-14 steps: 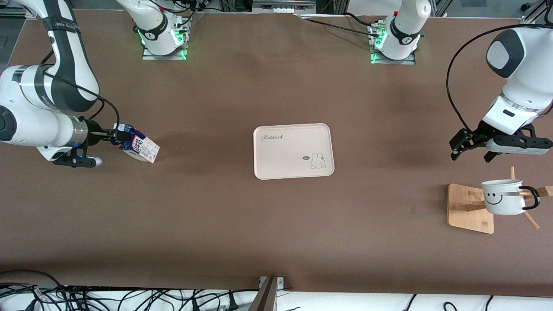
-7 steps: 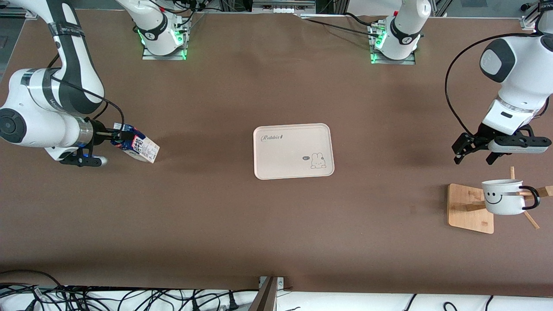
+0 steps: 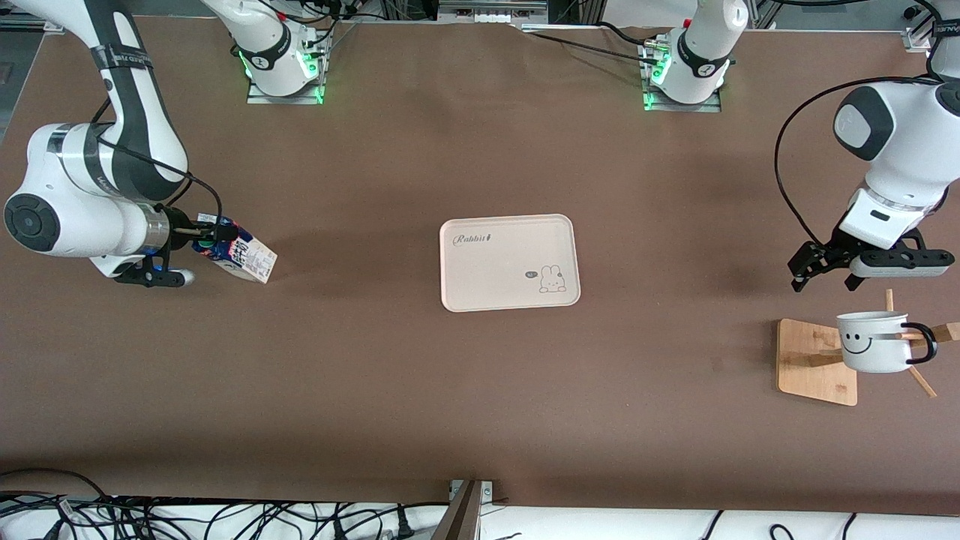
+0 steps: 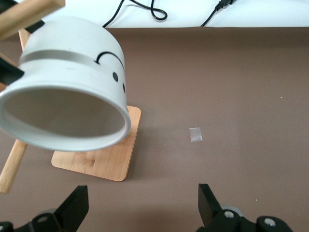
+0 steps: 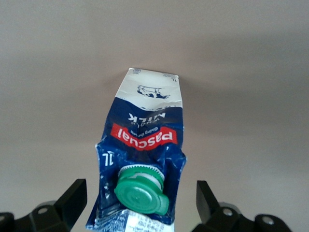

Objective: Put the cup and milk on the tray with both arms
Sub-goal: 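Grasp the milk carton with the right gripper while the left gripper grasps the mug, then carry the milk carton with the right gripper over the white tray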

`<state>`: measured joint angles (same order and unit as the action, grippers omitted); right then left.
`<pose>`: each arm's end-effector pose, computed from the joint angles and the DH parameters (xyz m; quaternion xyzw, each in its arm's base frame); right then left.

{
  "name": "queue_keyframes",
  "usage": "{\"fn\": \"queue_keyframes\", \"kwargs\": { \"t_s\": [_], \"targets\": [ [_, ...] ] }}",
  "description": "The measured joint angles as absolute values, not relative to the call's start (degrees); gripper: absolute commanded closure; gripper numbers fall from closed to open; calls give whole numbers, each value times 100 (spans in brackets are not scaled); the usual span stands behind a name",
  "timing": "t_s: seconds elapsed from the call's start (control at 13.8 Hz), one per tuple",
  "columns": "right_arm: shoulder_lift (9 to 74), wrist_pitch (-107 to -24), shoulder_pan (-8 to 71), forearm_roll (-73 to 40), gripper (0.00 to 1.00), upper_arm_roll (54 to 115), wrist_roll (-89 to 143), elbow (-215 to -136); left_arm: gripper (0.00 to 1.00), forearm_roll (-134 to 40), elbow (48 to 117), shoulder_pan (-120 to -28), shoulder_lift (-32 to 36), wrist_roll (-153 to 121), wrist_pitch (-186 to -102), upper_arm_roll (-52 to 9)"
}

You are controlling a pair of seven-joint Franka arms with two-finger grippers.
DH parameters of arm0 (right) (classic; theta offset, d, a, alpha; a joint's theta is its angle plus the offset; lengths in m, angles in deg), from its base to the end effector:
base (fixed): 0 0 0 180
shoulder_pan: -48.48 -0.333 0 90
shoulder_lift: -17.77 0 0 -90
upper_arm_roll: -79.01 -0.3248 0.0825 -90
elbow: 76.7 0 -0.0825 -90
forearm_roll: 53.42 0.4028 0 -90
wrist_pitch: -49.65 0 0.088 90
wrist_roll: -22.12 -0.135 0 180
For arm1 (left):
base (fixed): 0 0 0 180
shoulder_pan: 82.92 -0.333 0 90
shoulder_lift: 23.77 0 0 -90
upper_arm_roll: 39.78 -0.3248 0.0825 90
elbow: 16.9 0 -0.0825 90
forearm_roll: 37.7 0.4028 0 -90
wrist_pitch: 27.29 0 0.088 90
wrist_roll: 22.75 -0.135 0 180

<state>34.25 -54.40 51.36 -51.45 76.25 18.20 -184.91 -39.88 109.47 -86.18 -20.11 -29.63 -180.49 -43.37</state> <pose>0.5842 0.0018 0.3026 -0.9827 0.0415 0.1796 0.0166 0.5942 0.0718 0.3665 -0.9795 -0.0142 -0.2006 0.0142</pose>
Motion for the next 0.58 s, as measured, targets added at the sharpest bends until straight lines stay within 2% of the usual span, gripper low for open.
{"fn": "queue_keyframes", "kwargs": {
  "t_s": [0.15, 0.22, 0.58],
  "targets": [
    [3458, -5446, 5136, -5145, 32, 7625, 1841, -18505, 0, -3988, 10834, -8536, -2028, -2963, -18050, -4335],
    [3471, -5453, 5136, -5145, 41, 7625, 1869, -18508, 0, -3988, 10789, -8509, -2048, -2963, -18050, -4335],
    [3473, -5459, 5136, -5145, 43, 7625, 1985, -18514, 0, -3988, 10760, -8463, -2127, -2963, -18061, -4334]
  ]
}}
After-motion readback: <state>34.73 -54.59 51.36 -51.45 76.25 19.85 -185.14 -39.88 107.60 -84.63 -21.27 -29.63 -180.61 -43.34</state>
